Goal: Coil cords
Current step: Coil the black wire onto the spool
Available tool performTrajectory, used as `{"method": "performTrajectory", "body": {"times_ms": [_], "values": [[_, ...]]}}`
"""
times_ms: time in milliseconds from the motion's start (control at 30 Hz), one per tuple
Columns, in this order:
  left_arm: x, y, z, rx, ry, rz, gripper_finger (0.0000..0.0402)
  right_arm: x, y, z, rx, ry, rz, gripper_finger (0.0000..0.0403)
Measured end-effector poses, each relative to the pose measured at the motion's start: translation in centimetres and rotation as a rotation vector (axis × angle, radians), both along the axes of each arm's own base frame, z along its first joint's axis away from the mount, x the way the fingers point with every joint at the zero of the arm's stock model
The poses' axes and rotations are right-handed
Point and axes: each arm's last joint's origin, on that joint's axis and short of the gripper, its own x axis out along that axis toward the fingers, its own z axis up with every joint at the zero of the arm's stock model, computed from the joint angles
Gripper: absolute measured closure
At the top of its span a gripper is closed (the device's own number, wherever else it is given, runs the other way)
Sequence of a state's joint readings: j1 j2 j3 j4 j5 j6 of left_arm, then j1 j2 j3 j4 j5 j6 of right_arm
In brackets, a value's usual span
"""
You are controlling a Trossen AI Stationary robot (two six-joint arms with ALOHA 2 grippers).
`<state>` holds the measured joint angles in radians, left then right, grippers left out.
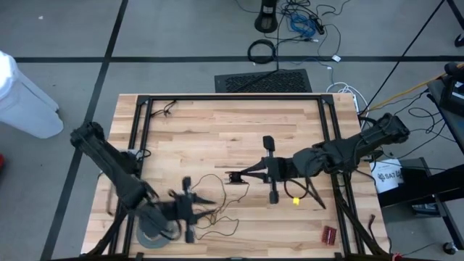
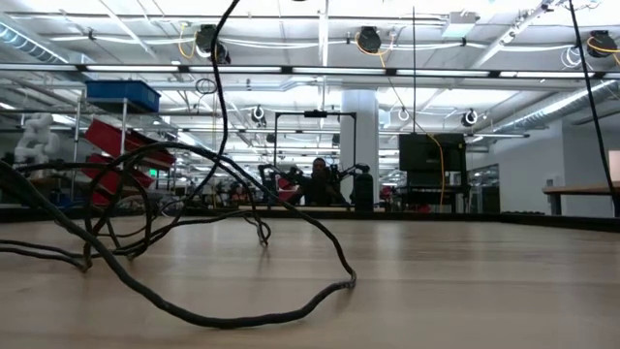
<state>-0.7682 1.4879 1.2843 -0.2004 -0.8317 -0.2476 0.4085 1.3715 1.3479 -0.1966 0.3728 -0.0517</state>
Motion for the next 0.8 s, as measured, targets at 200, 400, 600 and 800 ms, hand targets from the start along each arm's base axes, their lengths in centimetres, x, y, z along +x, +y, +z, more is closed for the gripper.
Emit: {"method": "performTrajectory", "body": {"times_ms": [200, 400, 600, 800], "values": [[3.4, -2.4, -3.9, 0.129, -0.116, 0.166, 0.0306, -1.6, 0.4, 1.2, 0.0, -0.039, 0.034, 0.0403], [6.9, -3.1, -5.2, 0.097, -0.283, 0.088, 0.0306, -2.3, 1.4, 1.4, -0.016, -0.047, 0.053, 0.0403], [8.3, -2.6, -6.6, 0.085, -0.296, 0.161, 0.0306, -2.7, 2.2, 1.3, -0.015, -0.041, 0.064, 0.0403], [8.5, -2.3, -7.1, 0.121, -0.26, 0.17, 0.0306, -3.0, 2.7, 1.3, -0.013, -0.043, 0.085, 0.0403]]}}
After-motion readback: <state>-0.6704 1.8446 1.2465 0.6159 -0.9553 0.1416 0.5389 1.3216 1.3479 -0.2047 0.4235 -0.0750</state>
